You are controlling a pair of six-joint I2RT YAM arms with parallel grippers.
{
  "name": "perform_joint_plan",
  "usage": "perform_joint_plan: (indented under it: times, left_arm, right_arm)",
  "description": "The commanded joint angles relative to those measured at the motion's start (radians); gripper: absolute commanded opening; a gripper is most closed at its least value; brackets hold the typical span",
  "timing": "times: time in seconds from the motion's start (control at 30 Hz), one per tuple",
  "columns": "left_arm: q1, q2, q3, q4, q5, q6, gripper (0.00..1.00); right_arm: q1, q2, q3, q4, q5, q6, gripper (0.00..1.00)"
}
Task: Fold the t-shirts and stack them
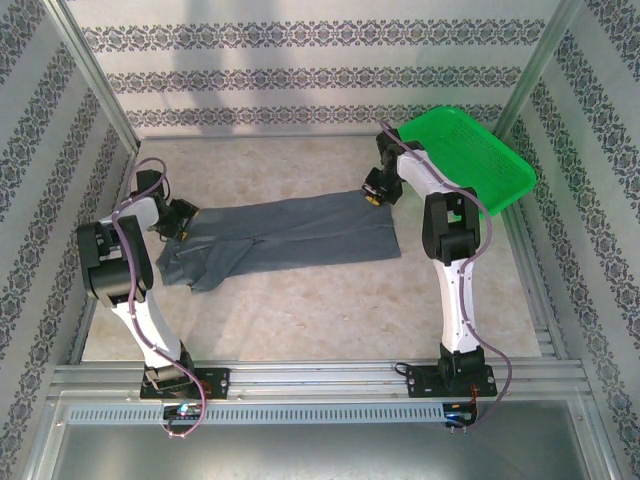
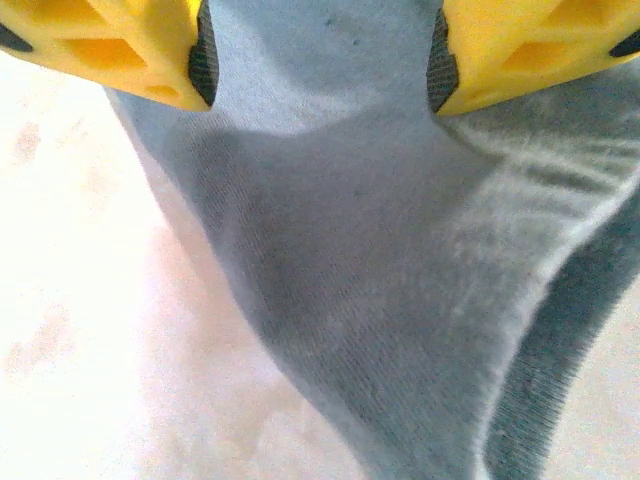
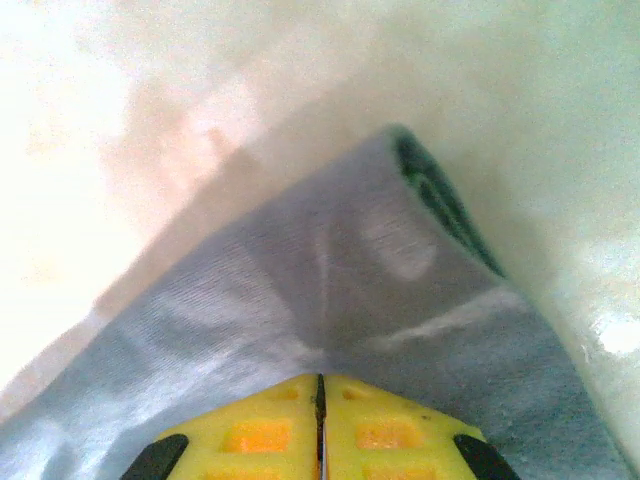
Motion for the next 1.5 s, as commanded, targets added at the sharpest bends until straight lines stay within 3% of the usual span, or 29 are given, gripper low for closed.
perform_joint_plan:
  times: [0.0, 0.1, 0.17, 0.33, 0.43, 0.7, 1.03, 1.33, 1.47]
  left_arm:
    - [0.011, -0.166, -0.092, 0.082, -0.053, 0.081, 0.64]
    - [0.001, -0.316, -0.230, 0.154, -0.025, 0.117, 0.65]
    - [-0.023, -0.378, -0.302, 0.189, 0.031, 0.158, 0.63]
    - [-0.110, -0.359, -0.345, 0.174, 0.096, 0.278, 0.56]
    - [-0.133, -0.318, -0.339, 0.188, 0.080, 0.326, 0.52]
    - [-0.149, -0.201, -0.297, 0.195, 0.050, 0.392, 0.48]
    - [-0.204, -0.241, -0.355, 0.198, 0.036, 0.380, 0.45]
    - [-0.238, -0.301, -0.375, 0.166, -0.025, 0.367, 0.36]
    - [-0.241, -0.295, -0.369, 0.148, -0.024, 0.368, 0.24]
  right_arm:
    - [0.025, -0.139, -0.080, 0.111, -0.029, -0.114, 0.14]
    - [0.050, -0.325, -0.318, 0.315, -0.050, -0.164, 0.21]
    - [0.061, -0.436, -0.505, 0.464, -0.126, -0.152, 0.24]
    - [0.126, -0.587, -0.776, 0.645, -0.236, -0.119, 0.32]
    - [0.165, -0.641, -0.866, 0.717, -0.284, -0.081, 0.36]
    - [0.253, -0.684, -0.945, 0.783, -0.333, -0.015, 0.40]
    - [0.260, -0.677, -0.949, 0.765, -0.315, 0.005, 0.40]
    - [0.260, -0.652, -0.930, 0.765, -0.324, 0.008, 0.40]
    - [0.258, -0.653, -0.934, 0.760, -0.323, 0.006, 0.40]
